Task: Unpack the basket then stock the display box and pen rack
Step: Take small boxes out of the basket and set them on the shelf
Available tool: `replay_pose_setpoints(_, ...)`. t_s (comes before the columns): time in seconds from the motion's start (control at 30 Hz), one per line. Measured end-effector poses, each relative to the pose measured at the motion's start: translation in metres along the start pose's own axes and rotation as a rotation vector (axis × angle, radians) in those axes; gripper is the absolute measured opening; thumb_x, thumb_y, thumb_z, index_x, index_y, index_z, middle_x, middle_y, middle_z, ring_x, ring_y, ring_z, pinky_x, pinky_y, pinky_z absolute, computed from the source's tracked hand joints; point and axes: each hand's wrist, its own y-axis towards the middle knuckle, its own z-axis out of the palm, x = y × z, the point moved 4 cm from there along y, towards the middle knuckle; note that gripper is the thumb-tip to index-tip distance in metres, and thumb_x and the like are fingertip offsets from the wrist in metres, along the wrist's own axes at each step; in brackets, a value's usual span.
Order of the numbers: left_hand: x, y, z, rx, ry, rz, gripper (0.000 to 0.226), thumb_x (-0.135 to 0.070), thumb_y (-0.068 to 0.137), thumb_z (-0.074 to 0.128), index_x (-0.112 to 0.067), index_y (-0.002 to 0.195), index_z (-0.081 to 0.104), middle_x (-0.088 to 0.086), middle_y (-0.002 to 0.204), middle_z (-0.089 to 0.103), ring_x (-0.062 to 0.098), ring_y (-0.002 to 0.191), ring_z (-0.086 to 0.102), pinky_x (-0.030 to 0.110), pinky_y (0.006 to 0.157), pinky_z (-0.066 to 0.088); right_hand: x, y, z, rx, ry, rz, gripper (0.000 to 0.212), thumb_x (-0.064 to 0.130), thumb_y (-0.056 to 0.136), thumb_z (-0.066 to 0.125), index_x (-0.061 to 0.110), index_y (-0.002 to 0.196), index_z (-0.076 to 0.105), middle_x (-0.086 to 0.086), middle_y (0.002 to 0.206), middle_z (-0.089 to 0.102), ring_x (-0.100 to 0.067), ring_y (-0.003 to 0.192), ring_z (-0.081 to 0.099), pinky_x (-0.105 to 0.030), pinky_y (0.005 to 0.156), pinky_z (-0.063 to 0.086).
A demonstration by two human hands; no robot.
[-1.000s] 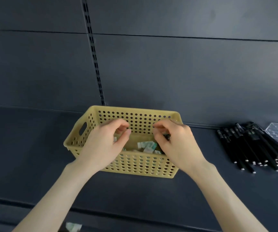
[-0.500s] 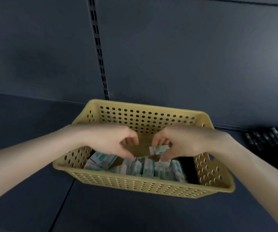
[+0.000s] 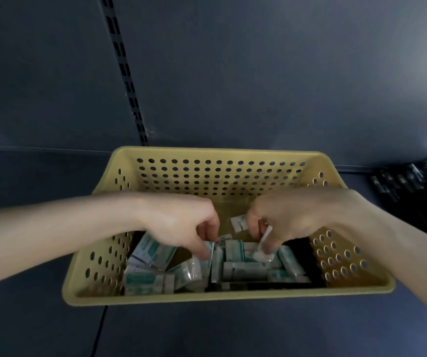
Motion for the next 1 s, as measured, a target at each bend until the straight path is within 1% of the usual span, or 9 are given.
replay_pose_setpoints(0.17, 0.005, -0.008, -0.010, -0.085, 0.050, -0.077, 0.014, -0.033, 0.089, 0.062, -0.025, 0.099, 0.058, -0.013, 0.087, 0.055, 0.005, 0.080, 0.056, 0.020, 0.069, 0.049, -0.005, -0.004, -0.007, -0.116, 0.128, -0.015, 0.009, 0.037, 0.086, 0.064, 0.034, 0.086, 0.056, 0.017, 0.074, 0.052, 0.006, 0.065, 0.049, -0.013, 0.055, 0.036)
replay_pose_setpoints(0.27, 0.016, -0.017, -0.018, -0.159, 0.211, -0.174, 0.017, -0.041, 0.089, 0.059, -0.026, 0.095, 0.055, -0.013, 0.090, 0.051, 0.004, 0.077, 0.049, 0.013, 0.057, 0.037, -0.006, -0.001, -0.011, -0.220, 0.056, -0.013, 0.011, 0.040, 0.090, 0.057, 0.031, 0.094, 0.051, 0.019, 0.081, 0.045, 0.004, 0.074, 0.045, -0.014, 0.060, 0.033)
replay_pose_setpoints(0.4, 0.029, -0.026, -0.014, -0.134, 0.402, -0.269, 0.025, -0.045, 0.090, 0.056, -0.023, 0.101, 0.060, -0.009, 0.097, 0.051, 0.005, 0.084, 0.050, 0.015, 0.059, 0.039, 0.001, 0.005, -0.006, -0.193, -0.167, 0.002, 0.021, 0.037, 0.094, 0.050, 0.017, 0.100, 0.051, 0.005, 0.095, 0.052, -0.015, 0.089, 0.049, -0.032, 0.076, 0.044)
replay_pose_setpoints(0.5, 0.029, -0.025, -0.009, -0.088, 0.365, -0.269, 0.014, -0.042, 0.092, 0.054, -0.034, 0.103, 0.057, -0.014, 0.082, 0.049, 0.000, 0.071, 0.049, 0.015, 0.053, 0.036, 0.007, 0.008, -0.006, -0.185, -0.234, 0.002, 0.020, 0.031, 0.095, 0.051, 0.012, 0.102, 0.052, -0.001, 0.092, 0.057, -0.016, 0.081, 0.053, -0.032, 0.066, 0.046)
replay_pose_setpoints(0.6, 0.027, -0.018, -0.009, -0.118, 0.371, -0.254, 0.027, -0.037, 0.093, 0.055, -0.021, 0.114, 0.060, -0.017, 0.074, 0.041, 0.000, 0.066, 0.047, 0.016, 0.054, 0.038, 0.008, 0.014, -0.004, -0.171, -0.274, 0.022, 0.023, 0.029, 0.093, 0.055, 0.013, 0.107, 0.046, 0.004, 0.081, 0.046, -0.007, 0.065, 0.042, -0.022, 0.049, 0.032)
replay_pose_setpoints(0.73, 0.029, -0.014, -0.008, -0.111, 0.398, -0.262, 0.033, -0.037, 0.090, 0.061, -0.016, 0.114, 0.052, -0.012, 0.087, 0.052, 0.007, 0.080, 0.053, 0.017, 0.059, 0.045, 0.005, 0.017, -0.002, -0.182, -0.327, 0.009, 0.030, 0.031, 0.092, 0.055, 0.005, 0.107, 0.055, -0.003, 0.091, 0.055, -0.017, 0.080, 0.053, -0.026, 0.060, 0.042)
replay_pose_setpoints(0.87, 0.028, -0.010, -0.008, -0.131, 0.421, -0.256, 0.038, -0.046, 0.089, 0.057, -0.016, 0.099, 0.036, -0.006, 0.081, 0.052, 0.007, 0.064, 0.048, 0.016, 0.046, 0.036, 0.006, 0.014, 0.001, -0.182, -0.314, -0.029, 0.029, 0.034, 0.093, 0.053, 0.007, 0.098, 0.059, -0.005, 0.099, 0.052, -0.019, 0.090, 0.050, -0.028, 0.065, 0.039)
replay_pose_setpoints(0.93, 0.026, -0.008, -0.007, -0.129, 0.445, -0.234, 0.040, -0.049, 0.091, 0.051, -0.011, 0.102, 0.048, -0.004, 0.084, 0.057, 0.009, 0.065, 0.052, 0.018, 0.050, 0.042, 0.007, 0.012, 0.000, -0.184, -0.301, -0.042, 0.026, 0.034, 0.094, 0.051, 0.009, 0.099, 0.056, -0.004, 0.097, 0.054, -0.019, 0.090, 0.051, -0.029, 0.068, 0.041)
replay_pose_setpoints(1.0, 0.026, -0.006, -0.005, -0.110, 0.451, -0.234, 0.039, -0.048, 0.092, 0.050, -0.011, 0.101, 0.058, 0.002, 0.091, 0.064, 0.016, 0.072, 0.061, 0.026, 0.059, 0.049, 0.008, 0.008, -0.004, -0.180, -0.223, -0.047, 0.019, 0.033, 0.095, 0.049, 0.015, 0.093, 0.050, 0.001, 0.087, 0.053, -0.013, 0.077, 0.050, -0.025, 0.059, 0.038)
